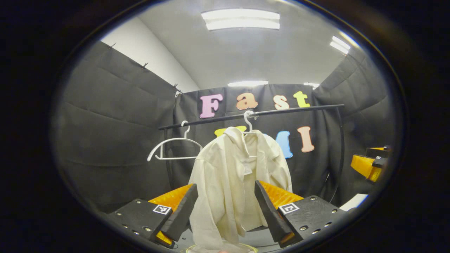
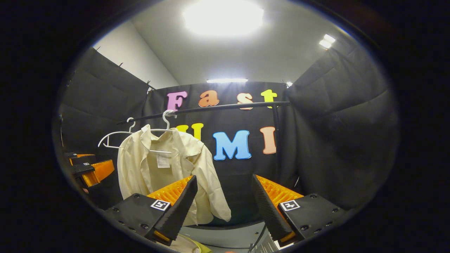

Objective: Grasp the clothes on the hanger with both hands and then place them into the laundry hamper below.

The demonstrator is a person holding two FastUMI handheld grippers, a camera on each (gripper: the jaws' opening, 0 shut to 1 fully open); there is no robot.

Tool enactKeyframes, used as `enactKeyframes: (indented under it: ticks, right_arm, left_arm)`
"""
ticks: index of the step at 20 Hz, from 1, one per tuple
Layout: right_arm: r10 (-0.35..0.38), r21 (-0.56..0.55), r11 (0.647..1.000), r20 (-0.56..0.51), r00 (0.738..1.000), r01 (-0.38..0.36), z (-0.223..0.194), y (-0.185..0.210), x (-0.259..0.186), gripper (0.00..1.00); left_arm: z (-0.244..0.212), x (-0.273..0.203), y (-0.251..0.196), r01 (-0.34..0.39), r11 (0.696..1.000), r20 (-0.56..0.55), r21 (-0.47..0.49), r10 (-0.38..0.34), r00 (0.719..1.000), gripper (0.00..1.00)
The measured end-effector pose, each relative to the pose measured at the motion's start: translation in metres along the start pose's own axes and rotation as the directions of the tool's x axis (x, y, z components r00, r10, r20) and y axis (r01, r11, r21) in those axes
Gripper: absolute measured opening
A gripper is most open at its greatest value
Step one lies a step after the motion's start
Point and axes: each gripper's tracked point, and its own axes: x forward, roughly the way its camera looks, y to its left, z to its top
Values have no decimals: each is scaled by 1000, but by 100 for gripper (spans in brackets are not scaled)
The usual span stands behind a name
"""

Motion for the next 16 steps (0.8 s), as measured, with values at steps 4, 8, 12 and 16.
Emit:
enactKeyframes:
  ticks: [4, 8, 12, 16]
  right_arm:
    - [85, 13, 996, 14, 996, -85, -1, 21, 35, 98]
    - [170, 35, 985, 21, 985, -170, -6, 43, 76, 97]
    - [234, 54, 971, 13, 972, -234, -15, 60, 112, 98]
    - [278, 62, 959, -2, 960, -278, -30, 73, 142, 97]
  left_arm:
    - [2, 32, -10, -14, 1000, 22, 9, 14, 1000, 95]
    - [-1, 65, -21, -26, 999, 33, 27, 25, 999, 95]
    - [-12, 101, -26, -50, 998, 24, 34, 49, 999, 95]
    - [-37, 139, -25, -84, 995, -15, 48, 85, 996, 95]
